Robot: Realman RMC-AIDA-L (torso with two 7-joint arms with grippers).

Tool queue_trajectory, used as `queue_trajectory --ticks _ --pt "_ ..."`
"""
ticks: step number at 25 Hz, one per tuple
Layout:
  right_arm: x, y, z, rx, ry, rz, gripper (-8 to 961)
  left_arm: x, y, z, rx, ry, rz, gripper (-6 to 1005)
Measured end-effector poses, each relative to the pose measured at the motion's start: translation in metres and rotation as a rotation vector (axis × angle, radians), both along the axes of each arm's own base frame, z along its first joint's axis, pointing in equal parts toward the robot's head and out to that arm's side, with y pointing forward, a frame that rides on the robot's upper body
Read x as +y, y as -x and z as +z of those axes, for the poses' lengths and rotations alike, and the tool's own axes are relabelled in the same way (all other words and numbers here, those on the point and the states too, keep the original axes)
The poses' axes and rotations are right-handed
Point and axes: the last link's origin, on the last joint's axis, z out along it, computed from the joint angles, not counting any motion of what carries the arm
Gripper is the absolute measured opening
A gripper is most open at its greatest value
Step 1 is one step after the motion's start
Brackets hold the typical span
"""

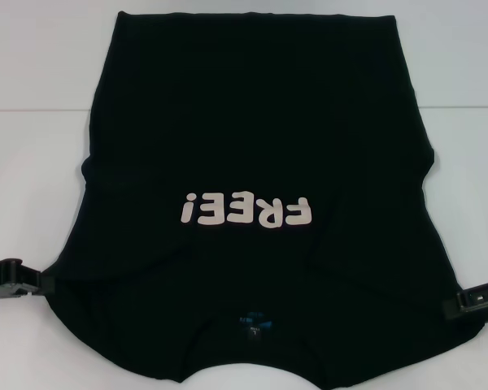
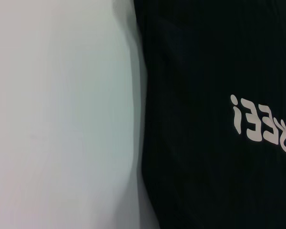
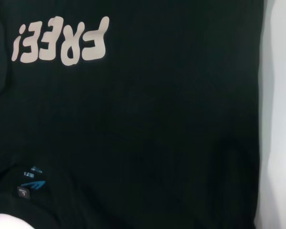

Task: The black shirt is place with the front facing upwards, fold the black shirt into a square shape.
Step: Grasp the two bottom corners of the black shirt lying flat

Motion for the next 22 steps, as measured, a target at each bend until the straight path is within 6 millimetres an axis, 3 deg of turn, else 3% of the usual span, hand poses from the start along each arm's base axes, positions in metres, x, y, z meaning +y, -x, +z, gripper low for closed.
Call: queue_trajectory --ticks 22 --pt "0.0037 0.0055 -0.0090 -0.008 0.018 0.019 884 -0.0006 -0.0002 -0.0007 -0.003 0.001 -0.003 54"
